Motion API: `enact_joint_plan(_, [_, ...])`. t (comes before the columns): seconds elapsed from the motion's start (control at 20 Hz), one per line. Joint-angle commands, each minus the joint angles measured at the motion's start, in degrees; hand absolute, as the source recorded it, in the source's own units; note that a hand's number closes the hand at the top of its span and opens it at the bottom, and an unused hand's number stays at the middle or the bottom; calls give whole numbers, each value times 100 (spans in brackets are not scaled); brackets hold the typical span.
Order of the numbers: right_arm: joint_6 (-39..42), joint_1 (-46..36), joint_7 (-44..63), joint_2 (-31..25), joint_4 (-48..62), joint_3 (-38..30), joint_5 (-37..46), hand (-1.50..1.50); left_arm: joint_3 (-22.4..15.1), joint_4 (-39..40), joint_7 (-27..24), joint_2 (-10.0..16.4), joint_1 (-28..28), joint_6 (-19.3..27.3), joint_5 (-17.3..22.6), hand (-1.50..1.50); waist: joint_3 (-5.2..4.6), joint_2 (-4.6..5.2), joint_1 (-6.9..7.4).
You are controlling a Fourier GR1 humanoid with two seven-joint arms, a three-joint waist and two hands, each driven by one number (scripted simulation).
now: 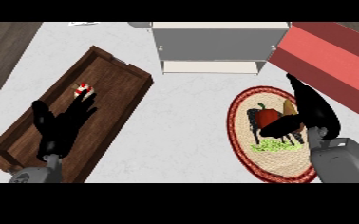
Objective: Pick the bell pepper from the placemat and place it in the tiered shelf
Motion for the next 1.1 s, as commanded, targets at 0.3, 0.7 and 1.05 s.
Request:
enact_joint_plan(0.3, [152, -212, 104, 397, 447, -239, 516, -150, 26, -245, 345, -214, 339, 5, -161, 0, -49, 39, 18])
enact_joint_plan(0.7, [-371, 0, -487, 692, 1421, -165, 1315, -150, 125, 46, -40, -408, 368, -152, -354, 0, -49, 50, 26])
enact_joint_plan(1.05, [-788, -111, -948, 917, 2113, -300, 1742, -150, 237, 310, -26, -482, 178, -163, -544, 0, -49, 52, 2])
